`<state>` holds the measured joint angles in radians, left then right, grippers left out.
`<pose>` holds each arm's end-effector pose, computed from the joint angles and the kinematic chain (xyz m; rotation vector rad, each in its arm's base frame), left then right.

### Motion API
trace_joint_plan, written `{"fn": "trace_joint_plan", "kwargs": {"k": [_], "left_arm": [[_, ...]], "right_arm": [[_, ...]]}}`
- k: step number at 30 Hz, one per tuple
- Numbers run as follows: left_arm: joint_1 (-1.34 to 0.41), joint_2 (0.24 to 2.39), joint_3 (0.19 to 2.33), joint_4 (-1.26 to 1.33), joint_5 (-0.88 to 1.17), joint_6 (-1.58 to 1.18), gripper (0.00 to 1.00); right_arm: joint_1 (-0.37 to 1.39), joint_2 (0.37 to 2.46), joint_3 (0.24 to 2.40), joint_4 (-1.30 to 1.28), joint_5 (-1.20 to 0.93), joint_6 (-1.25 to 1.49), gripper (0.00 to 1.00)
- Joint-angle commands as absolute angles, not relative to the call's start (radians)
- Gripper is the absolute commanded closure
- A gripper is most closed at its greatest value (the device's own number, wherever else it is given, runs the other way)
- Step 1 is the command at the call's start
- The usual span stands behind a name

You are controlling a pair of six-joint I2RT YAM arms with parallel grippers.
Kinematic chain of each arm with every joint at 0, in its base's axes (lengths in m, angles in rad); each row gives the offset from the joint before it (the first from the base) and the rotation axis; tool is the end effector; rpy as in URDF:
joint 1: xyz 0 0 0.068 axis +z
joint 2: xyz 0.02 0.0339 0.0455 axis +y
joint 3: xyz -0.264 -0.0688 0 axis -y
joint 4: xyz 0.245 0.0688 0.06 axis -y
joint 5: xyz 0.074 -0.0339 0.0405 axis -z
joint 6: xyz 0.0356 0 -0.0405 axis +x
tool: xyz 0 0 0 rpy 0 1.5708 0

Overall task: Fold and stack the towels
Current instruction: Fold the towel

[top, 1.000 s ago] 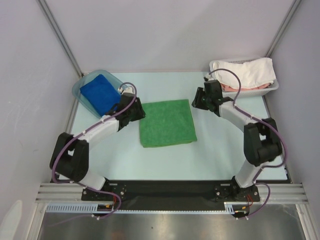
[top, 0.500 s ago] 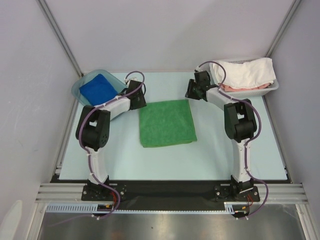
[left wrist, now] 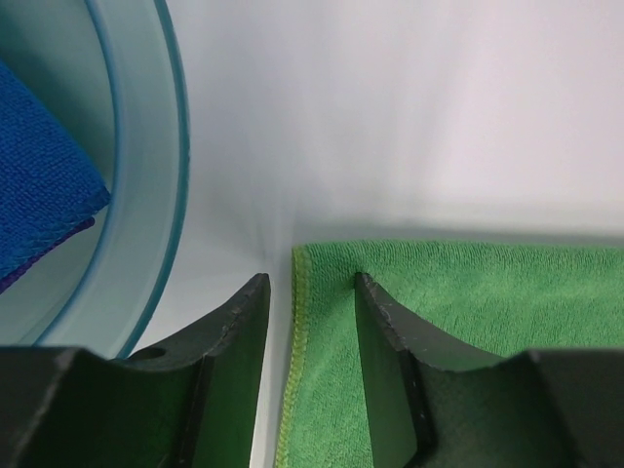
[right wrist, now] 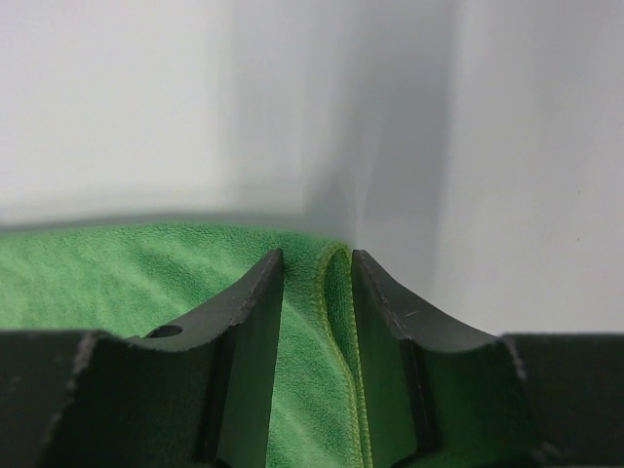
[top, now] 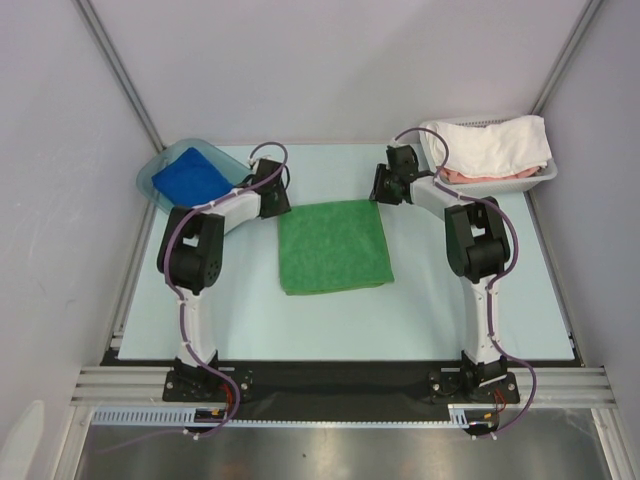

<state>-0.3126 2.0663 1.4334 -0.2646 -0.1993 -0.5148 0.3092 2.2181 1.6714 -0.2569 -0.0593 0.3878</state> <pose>0.4270 -0.1306 0.1641 -0.3320 2.4249 -0.1202 0.4716 0.1529 0.1691 0.0659 2.4093 0.3993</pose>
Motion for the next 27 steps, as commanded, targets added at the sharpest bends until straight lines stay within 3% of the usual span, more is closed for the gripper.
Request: {"fn": "trace_joint_plan", "kwargs": {"k": [1,27], "left_arm": [[-0.276,2.082,1.485,-0.259,-0.189,-0.494,0.55],[-0.229,2.08,1.456,-0.155,-0.008,-0.457,0.56]], "right_arm": [[0.305,2.229,1.73,-0.253,-0.069,0.388,0.6],[0.31,2.232,1.721,-0.25,-0.087,0.422,0.67]]}}
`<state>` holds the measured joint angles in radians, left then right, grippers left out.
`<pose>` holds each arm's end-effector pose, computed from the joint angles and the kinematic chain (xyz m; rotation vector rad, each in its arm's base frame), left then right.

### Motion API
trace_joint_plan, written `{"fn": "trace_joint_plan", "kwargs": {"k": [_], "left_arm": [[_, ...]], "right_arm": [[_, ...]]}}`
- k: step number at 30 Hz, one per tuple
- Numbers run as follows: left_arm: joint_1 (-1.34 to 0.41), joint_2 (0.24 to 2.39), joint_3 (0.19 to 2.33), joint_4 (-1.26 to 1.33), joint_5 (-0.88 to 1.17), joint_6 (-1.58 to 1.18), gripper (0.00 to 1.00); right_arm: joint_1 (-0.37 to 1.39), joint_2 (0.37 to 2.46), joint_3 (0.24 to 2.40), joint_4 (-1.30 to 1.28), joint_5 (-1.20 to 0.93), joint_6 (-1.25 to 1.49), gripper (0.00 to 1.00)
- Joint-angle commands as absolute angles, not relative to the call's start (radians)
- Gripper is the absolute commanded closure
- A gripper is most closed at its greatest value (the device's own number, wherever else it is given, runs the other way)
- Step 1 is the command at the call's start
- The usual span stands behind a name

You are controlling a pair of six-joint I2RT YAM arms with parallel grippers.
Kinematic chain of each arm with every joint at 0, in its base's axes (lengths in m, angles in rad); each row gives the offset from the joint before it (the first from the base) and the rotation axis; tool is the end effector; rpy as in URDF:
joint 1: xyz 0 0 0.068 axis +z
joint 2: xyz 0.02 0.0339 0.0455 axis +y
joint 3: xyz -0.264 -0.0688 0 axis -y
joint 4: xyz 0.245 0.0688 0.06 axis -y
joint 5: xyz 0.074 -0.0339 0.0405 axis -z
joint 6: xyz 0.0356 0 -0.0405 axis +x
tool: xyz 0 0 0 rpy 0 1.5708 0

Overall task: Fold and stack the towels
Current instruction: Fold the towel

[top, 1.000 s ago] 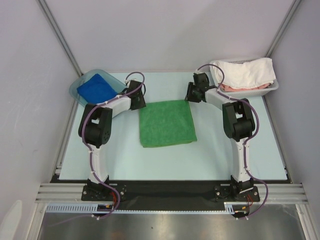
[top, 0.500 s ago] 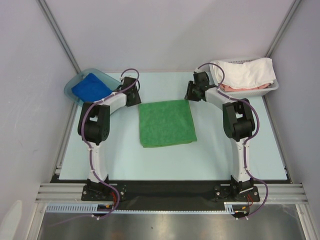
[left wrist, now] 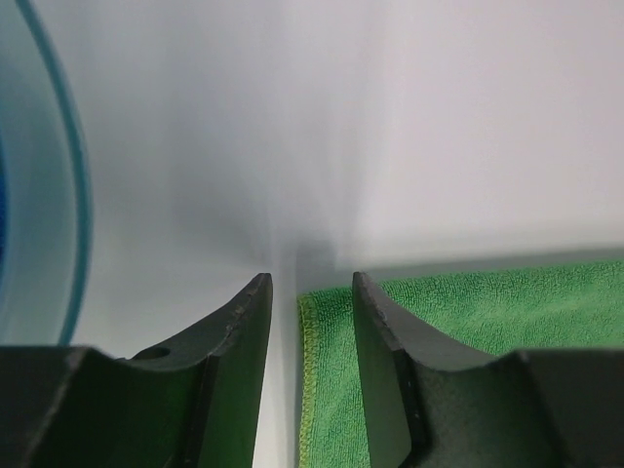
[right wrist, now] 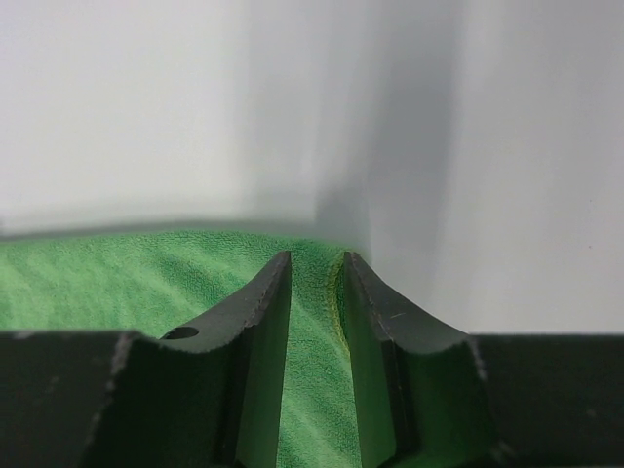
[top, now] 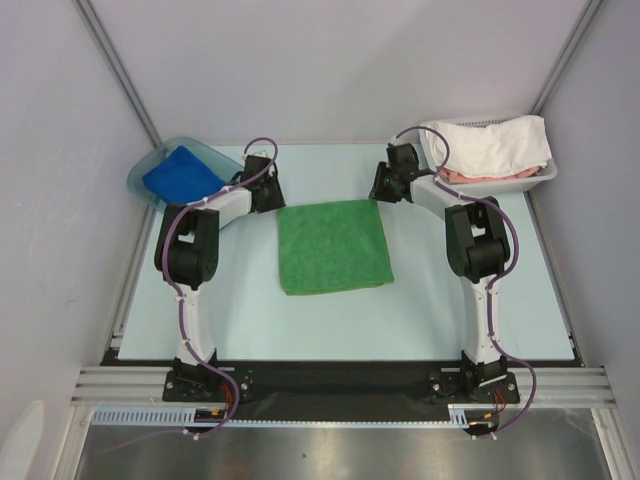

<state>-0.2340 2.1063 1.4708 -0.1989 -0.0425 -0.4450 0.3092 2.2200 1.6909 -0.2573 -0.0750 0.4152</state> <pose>0.4489 -0.1054 0.1622 -0.2747 2.4053 -0.2625 0.4743 0.1543 0.1744 0.0899 2.3964 0.4356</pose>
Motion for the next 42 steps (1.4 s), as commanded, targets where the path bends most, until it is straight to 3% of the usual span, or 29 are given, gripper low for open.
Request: {"fn": "trace_joint_plan", "kwargs": {"k": [1,17,31,42], "left_arm": [[-0.229,2.08,1.453,-0.15,-0.008,-0.46,0.57],[-0.245,2.082,1.454,-0.161,0.02,-0.494,0.61],[-0.255,2.088,1.48,-0.158,0.02,-0.5,0.99],[-0.253,2.115,1.571,-0.117,0.011,-0.469,1.0]], "right_arm": [[0.31,2.233,1.721,-0.249,-0.087,0.422,0.67],[0.302,2.226,1.704,-0.279,-0.08,0.434,0.69],[0.27,2.226,1.704,-0.264,-0.083,0.457,0.89],[0.198,2.218,1.73,-0.232,-0.109,0.417,0.92]]}}
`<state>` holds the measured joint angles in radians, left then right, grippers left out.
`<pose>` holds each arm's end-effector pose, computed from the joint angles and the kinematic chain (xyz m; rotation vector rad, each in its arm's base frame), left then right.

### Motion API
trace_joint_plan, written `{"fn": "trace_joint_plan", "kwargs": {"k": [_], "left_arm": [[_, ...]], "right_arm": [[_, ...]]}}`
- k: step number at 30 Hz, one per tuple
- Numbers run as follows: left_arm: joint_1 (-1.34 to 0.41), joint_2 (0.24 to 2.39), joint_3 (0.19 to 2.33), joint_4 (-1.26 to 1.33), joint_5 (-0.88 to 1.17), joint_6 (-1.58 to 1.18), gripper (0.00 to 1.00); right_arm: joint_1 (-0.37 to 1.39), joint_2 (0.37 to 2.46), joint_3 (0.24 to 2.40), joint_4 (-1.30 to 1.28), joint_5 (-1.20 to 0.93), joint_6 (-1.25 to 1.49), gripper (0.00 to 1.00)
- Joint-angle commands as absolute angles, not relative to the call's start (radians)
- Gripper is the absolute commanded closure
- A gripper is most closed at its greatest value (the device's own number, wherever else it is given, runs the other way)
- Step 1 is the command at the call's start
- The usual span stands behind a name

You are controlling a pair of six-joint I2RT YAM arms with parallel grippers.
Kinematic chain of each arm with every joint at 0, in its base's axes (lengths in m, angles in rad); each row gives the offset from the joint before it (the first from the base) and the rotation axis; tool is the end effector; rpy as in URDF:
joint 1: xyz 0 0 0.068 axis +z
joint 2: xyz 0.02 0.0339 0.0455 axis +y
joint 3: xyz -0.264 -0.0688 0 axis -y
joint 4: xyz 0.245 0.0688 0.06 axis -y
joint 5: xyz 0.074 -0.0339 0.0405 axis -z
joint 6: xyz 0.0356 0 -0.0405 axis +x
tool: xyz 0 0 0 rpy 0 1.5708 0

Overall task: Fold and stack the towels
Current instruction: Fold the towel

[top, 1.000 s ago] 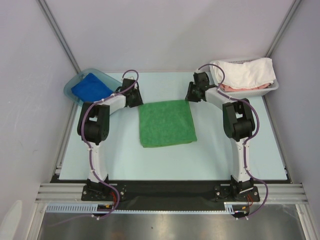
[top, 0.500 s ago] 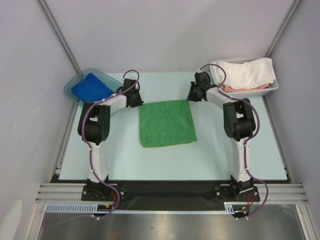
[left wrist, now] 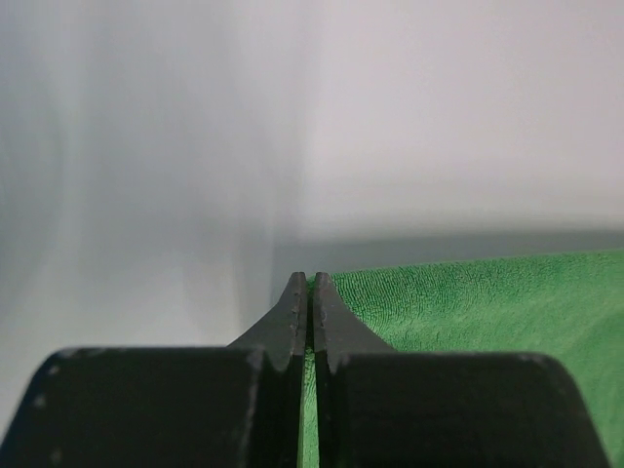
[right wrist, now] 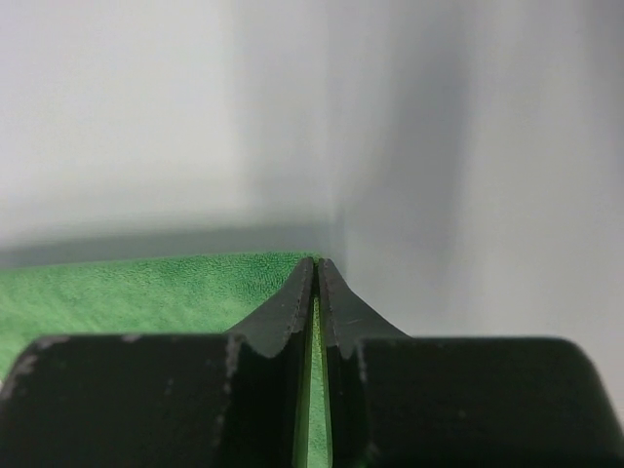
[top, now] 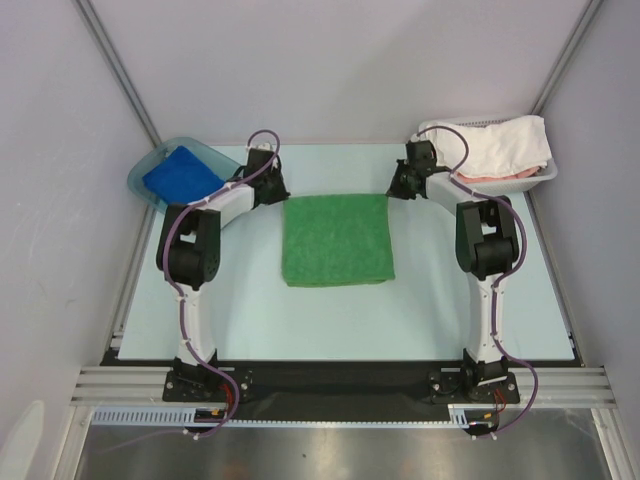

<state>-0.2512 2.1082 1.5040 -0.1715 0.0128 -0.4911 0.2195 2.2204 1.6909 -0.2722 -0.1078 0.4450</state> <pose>0.4543 -0.1170 0.1737 -0.2783 2.3620 -0.3764 0.4848 0.1121 0.1732 0.2190 2.4024 0.4414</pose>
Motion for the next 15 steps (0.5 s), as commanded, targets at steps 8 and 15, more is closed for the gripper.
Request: {"fn": "trace_joint_plan", "kwargs": {"k": [8,15], "left_arm": [[-0.253,2.157,1.628,-0.074,0.037,-0.434,1.0],[-0.253,2.114,1.543,-0.005,0.043,-0.425,0.92]], "right_arm": [[0.192,2.218,1.726,-0.195,-0.147,0.394,0.92],[0.193,2.146,1.638,-0.127,-0.16,0.407,0.91]]}}
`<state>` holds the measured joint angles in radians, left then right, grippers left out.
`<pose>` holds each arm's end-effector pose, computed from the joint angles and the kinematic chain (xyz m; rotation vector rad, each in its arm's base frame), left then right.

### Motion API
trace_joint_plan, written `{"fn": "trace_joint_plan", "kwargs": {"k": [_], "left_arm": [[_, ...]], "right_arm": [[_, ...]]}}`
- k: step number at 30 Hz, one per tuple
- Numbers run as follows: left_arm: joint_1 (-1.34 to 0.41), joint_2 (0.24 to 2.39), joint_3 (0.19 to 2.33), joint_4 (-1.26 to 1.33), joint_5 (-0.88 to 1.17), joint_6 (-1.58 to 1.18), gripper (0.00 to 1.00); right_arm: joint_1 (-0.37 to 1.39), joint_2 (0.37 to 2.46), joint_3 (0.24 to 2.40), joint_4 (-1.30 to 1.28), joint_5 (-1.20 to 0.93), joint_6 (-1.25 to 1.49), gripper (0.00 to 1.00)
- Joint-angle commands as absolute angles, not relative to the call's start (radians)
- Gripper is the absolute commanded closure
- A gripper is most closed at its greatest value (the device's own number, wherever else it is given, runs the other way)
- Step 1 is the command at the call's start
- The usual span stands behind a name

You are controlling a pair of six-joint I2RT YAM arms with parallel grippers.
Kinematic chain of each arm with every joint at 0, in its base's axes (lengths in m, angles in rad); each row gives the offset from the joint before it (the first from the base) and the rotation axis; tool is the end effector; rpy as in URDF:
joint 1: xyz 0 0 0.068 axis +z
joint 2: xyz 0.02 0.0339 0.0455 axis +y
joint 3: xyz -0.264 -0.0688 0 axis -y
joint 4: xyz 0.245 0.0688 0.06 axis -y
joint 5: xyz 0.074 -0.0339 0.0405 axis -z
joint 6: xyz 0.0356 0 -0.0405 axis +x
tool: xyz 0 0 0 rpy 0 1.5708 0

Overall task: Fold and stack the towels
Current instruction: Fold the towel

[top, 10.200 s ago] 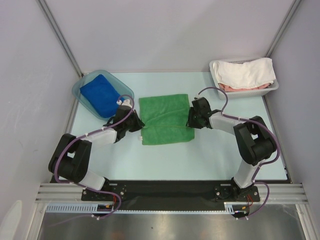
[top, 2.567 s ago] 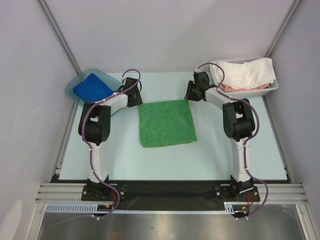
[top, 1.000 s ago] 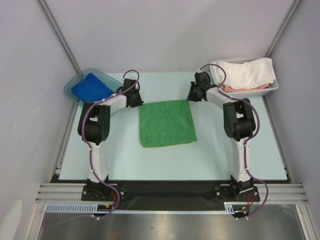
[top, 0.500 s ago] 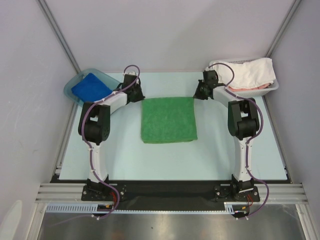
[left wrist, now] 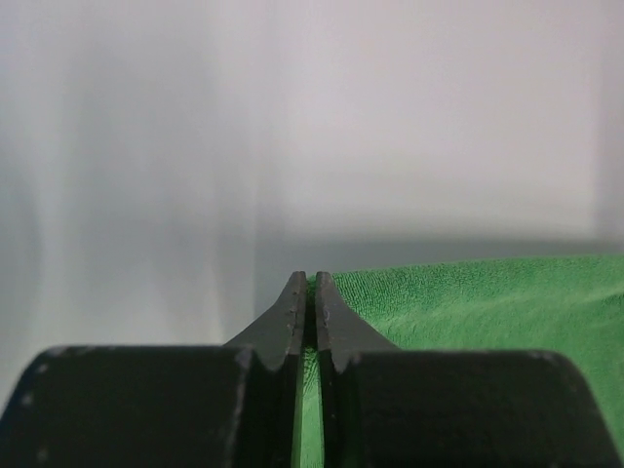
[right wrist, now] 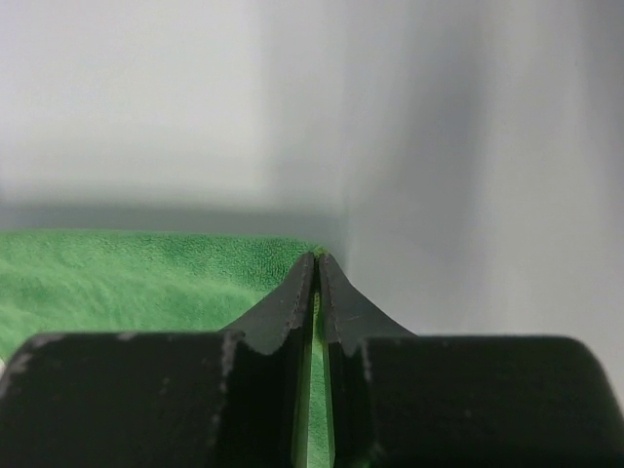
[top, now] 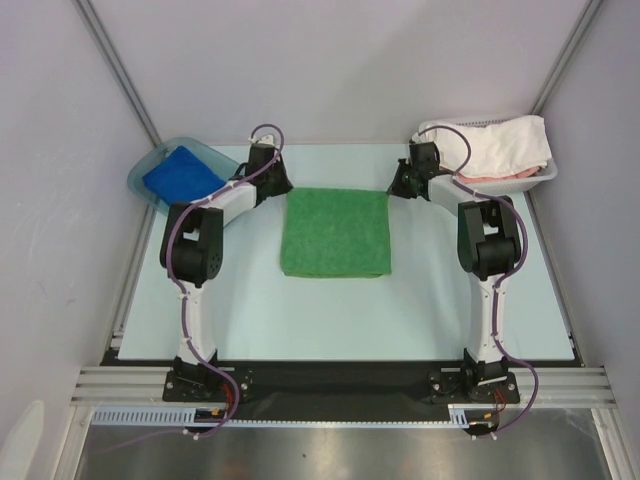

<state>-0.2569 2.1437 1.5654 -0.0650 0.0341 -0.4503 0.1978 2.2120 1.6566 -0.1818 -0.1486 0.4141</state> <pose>0.4724 -0.1254 0.1859 -0.1979 2.2387 -0.4251 0.4878 0.1031 0.1734 0.1763 2.3403 0.4793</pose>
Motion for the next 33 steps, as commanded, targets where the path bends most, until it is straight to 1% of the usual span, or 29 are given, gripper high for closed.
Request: {"fn": "trace_joint_plan", "kwargs": {"k": [1,2,3,5,6,8,9,10,13,24,33], "left_arm": [[-0.253,2.118,1.545,-0.003,0.044,-0.425,0.89],[-0.252,2.121,1.545,-0.005,0.043,-0.425,0.86],[-0.253,2.121,1.543,-0.003,0.038,-0.425,0.8],[-0.253,2.126,1.54,-0.005,0.032,-0.425,0.73],[-0.253,2.128,1.54,-0.003,0.026,-0.425,0.64],[-0.253,2.126,1.536,-0.009,0.009,-0.428,0.56],[-0.252,2.123,1.532,-0.006,0.009,-0.429,0.54],[-0.252,2.122,1.526,-0.005,0.012,-0.431,0.54],[-0.252,2.123,1.525,-0.003,0.017,-0.44,0.55],[-0.252,2.207,1.592,-0.064,0.029,-0.44,0.62],[-0.25,2.261,1.647,-0.101,0.031,-0.437,0.62]], "right_arm": [[0.193,2.148,1.638,-0.132,-0.158,0.408,0.9],[0.193,2.152,1.64,-0.136,-0.158,0.41,0.9],[0.193,2.151,1.637,-0.138,-0.161,0.411,0.89],[0.193,2.151,1.629,-0.135,-0.158,0.41,0.88],[0.193,2.148,1.628,-0.132,-0.153,0.413,0.85],[0.193,2.149,1.626,-0.14,-0.143,0.416,0.75],[0.193,2.143,1.626,-0.135,-0.138,0.417,0.71],[0.195,2.144,1.625,-0.133,-0.132,0.417,0.67],[0.198,2.143,1.628,-0.138,-0.114,0.414,0.63],[0.222,2.203,1.664,-0.15,-0.124,0.394,0.64],[0.218,2.221,1.68,-0.16,-0.129,0.39,0.64]]}}
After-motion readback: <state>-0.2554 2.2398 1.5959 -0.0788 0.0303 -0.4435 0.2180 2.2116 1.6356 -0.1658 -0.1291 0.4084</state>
